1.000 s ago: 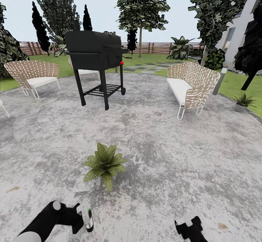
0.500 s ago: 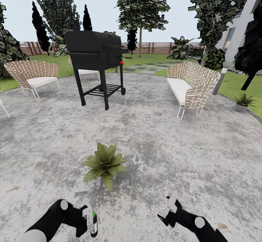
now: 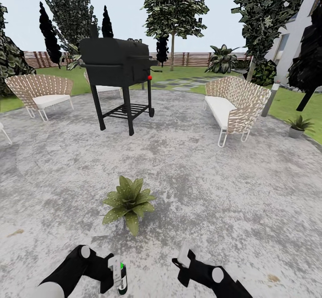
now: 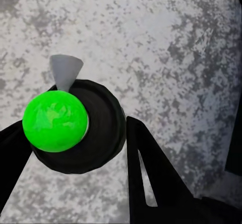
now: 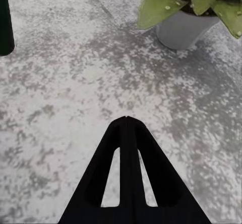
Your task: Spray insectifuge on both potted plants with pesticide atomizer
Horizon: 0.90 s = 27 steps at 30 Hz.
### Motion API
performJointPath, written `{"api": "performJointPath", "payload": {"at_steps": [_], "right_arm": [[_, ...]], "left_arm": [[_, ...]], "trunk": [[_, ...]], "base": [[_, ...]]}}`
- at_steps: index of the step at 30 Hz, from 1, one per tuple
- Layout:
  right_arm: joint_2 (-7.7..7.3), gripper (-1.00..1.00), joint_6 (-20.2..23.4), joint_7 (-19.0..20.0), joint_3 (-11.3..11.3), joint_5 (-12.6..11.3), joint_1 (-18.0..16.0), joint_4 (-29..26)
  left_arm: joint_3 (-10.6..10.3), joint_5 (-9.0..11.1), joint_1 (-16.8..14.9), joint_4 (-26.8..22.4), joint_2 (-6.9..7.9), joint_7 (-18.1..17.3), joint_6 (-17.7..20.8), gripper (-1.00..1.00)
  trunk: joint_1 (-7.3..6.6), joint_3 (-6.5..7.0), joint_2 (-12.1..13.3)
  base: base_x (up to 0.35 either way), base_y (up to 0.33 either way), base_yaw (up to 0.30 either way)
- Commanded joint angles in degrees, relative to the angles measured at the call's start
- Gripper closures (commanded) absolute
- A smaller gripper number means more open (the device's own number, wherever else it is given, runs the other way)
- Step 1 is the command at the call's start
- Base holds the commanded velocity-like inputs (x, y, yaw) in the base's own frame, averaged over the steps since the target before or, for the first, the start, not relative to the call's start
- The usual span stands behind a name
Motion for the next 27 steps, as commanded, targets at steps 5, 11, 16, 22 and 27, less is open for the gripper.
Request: {"api": "performJointPath", "payload": {"at_steps": [5, 11, 16, 22, 27], "right_arm": [[2.65, 1.0, -0.33, -0.06, 5.18, 0.61, -0.02, -0.13], [3.84, 1.0, -0.33, -0.02, 6.3, 0.53, -0.02, -0.1], [4.69, 1.0, -0.33, -0.02, 6.37, 0.53, -0.02, -0.08], [5.16, 1.0, -0.33, -0.02, 6.37, 0.45, -0.04, -0.13], [5.42, 1.0, -0.33, 0.04, 6.45, 0.44, -0.03, -0.16]], "left_arm": [[-1.66, -0.77, -0.07, -0.05, -1.62, 0.21, -0.63, 1.0], [-2.95, -0.6, -0.05, -0.13, -2.27, 0.31, -0.68, 1.0], [-5.37, -0.58, -0.05, -0.13, -2.38, 2.76, -0.93, 1.0], [-9.54, -0.51, -0.02, -0.13, -2.8, 5.8, -1.08, 1.0], [-9.8, -0.51, 0.03, -0.13, -3.58, 7.17, -1.3, 1.0]], "trunk": [[-0.01, -0.05, -0.02], [-0.01, -0.05, -0.02], [-0.01, -0.05, -0.02], [-0.01, -0.05, -0.02], [-0.01, -0.05, -0.02]], "base": [[0.0, 0.0, 0.0], [0.0, 0.0, 0.0], [0.0, 0.0, 0.0], [0.0, 0.0, 0.0], [0.0, 0.0, 0.0]]}}
